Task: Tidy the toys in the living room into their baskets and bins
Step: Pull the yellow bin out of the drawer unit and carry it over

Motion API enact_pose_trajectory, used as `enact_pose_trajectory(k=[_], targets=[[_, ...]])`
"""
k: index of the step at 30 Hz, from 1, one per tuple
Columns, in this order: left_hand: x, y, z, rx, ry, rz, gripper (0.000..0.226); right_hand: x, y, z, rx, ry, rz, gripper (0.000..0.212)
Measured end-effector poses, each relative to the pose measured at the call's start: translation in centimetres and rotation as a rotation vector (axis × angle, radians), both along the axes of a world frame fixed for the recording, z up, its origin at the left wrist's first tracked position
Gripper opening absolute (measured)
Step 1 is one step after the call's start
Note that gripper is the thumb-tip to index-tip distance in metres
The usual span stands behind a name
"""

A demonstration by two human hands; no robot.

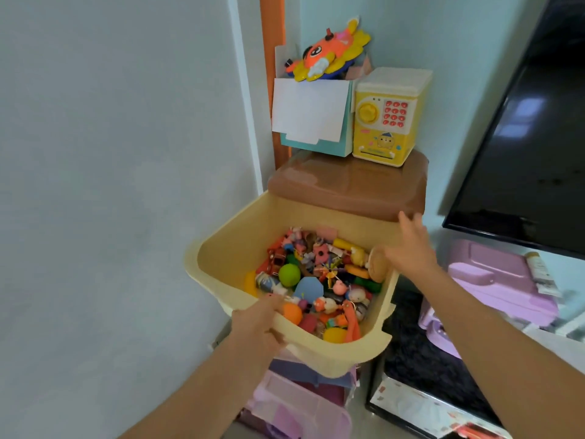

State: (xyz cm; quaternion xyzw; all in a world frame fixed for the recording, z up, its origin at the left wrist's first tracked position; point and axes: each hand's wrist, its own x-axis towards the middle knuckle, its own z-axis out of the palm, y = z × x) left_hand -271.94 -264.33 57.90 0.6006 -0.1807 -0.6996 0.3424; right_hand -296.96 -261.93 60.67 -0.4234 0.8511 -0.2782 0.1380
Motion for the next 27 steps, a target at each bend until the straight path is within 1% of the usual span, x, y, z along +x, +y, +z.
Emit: enact_pose_trajectory(k=[1, 2, 3, 4, 5, 6, 7, 9, 11, 13, 15, 18, 20, 22, 24, 27], targets=[[1.0, 0.5, 0.7, 0.0, -0.018, -0.009, 0.057, -0.1, 0.6, -0.4, -0.104, -0.14, -0.083, 0.082], [2.1, 1.2, 1.4, -0.01, -0.04, -0.015, 0.041, 0.1, 1.3, -0.7, -0.194, -0.263, -0.152, 0.079], [3.2, 1.9, 2.3, -0.019, -0.054, -0.039, 0.024, 0.2, 2.0, -0.7, -0.228, -0.378, -0.208, 0.075], [4.1, 2.4, 2.8, -0.035, -0.062, -0.069, 0.018, 0.3, 2.5, -0.6, -0.241, -0.49, -0.245, 0.072], [5.0, 3.0, 3.4, -0.054, -0.063, -0.095, 0.024, 0.4, 3.1, -0.5, -0.238, -0.59, -0.279, 0.069], [5.9, 3.4, 3.6, -0.078, -0.055, -0.115, 0.027, 0.3, 3.8, -0.6, -0.232, -0.66, -0.307, 0.065], [6.7, 3.7, 3.6, -0.098, -0.048, -0.137, 0.028, 0.2, 4.5, -0.8, -0.21, -0.682, -0.311, 0.057], [7.9, 4.1, 3.4, -0.119, -0.008, -0.18, 0.035, 0.2, 6.0, -0.9, -0.12, -0.649, -0.27, 0.038], [8.5, 4.4, 3.1, -0.138, 0.002, -0.246, 0.051, -0.1, 7.8, -0.9, -0.051, -0.619, -0.236, 0.026], [8.7, 4.9, 2.7, -0.156, -0.006, -0.323, 0.069, -0.6, 10.0, -0.9, -0.017, -0.595, -0.222, 0.026], [8.1, 5.3, 2.1, -0.189, -0.036, -0.412, 0.074, -1.3, 12.5, -0.8, -0.033, -0.6, -0.239, 0.028], [6.1, 5.5, 2.0, -0.226, -0.069, -0.573, 0.072, -2.3, 16.7, -1.1, -0.042, -0.583, -0.299, 0.023], [3.6, 6.0, 2.1, -0.244, -0.061, -0.703, 0.065, -2.9, 20.6, -1.5, -0.03, -0.561, -0.383, 0.021], [1.2, 6.5, 2.3, -0.281, -0.086, -0.799, 0.061, -3.1, 24.6, -2.2, -0.018, -0.54, -0.477, 0.013], [-2.0, 8.0, 2.2, -0.319, -0.113, -0.936, 0.058, -2.6, 29.8, -3.0, -0.023, -0.508, -0.596, 0.014], [-6.3, 11.0, 2.0, -0.376, -0.118, -1.059, 0.046, -1.0, 36.9, -4.0, -0.059, -0.459, -0.794, 0.016]])
